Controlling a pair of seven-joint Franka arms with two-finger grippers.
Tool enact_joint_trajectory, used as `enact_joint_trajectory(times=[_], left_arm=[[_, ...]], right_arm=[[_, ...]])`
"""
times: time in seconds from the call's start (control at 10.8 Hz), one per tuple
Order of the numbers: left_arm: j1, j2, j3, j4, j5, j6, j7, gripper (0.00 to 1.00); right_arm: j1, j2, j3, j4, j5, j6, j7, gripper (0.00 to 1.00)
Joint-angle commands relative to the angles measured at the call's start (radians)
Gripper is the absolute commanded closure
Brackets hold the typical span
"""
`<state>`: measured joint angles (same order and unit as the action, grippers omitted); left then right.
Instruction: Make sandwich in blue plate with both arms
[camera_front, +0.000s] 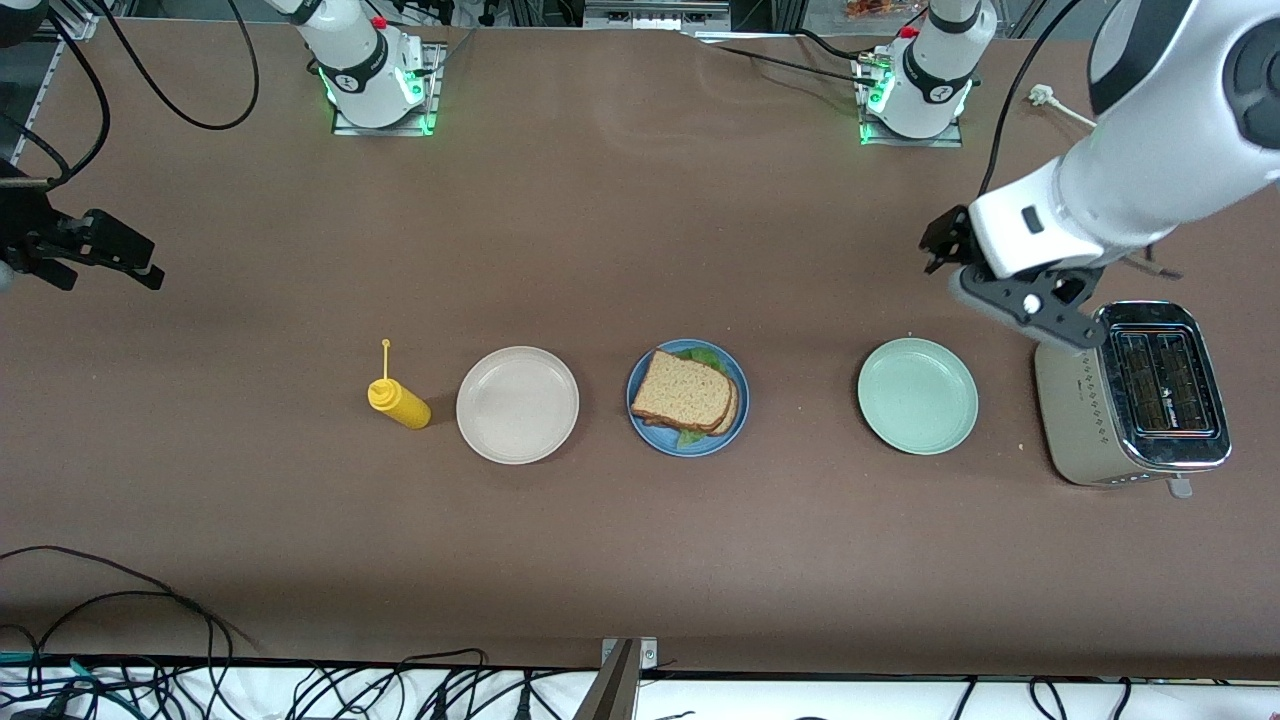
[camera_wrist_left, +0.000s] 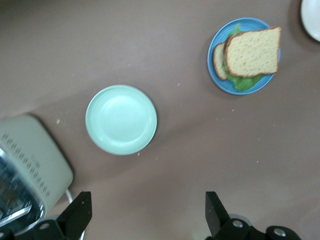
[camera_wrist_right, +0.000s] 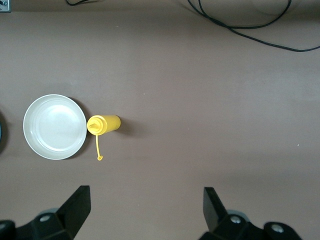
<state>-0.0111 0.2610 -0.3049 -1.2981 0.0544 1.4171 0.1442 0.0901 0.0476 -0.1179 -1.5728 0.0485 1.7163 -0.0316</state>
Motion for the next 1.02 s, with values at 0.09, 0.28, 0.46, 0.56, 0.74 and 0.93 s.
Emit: enact_joint_trajectory(times=[0.09,0.28,0.46,0.56,0.74,0.93], left_arm=[[-0.07,-0.089,0.146,-0.082,-0.016,-0.004,-0.038,0.0],[-0.064,-0.213,0.205,-0.264,-0.074,0.125,-0.038,0.0],[-0.02,-0.295,0.248,-0.354,-0.149,0.221,-0.041,0.0],[-0.018,-0.301,0.25,-0.357,-0.146,0.221,-0.043,0.0],[-0.017,-0.296,0.25,-0.351,-0.081,0.191,-0.045,0.0],[-0.02,-0.286,0.242,-0.331,-0.065,0.142,-0.058,0.0]], right_arm=[[0.007,-0.002,-0.008,0.011,-0.006,-0.01,0.007,0.0],[0.007,0.0,-0.008,0.011,-0.004,-0.01,0.007,0.0],[0.007,-0.002,-0.009,0.011,-0.004,-0.01,0.007,0.0],[0.007,-0.002,-0.009,0.011,-0.004,-0.01,0.007,0.0],[0.007,-0.002,-0.009,0.011,-0.004,-0.01,0.007,0.0],[0.007,-0.002,-0.011,0.011,-0.004,-0.01,0.007,0.0]])
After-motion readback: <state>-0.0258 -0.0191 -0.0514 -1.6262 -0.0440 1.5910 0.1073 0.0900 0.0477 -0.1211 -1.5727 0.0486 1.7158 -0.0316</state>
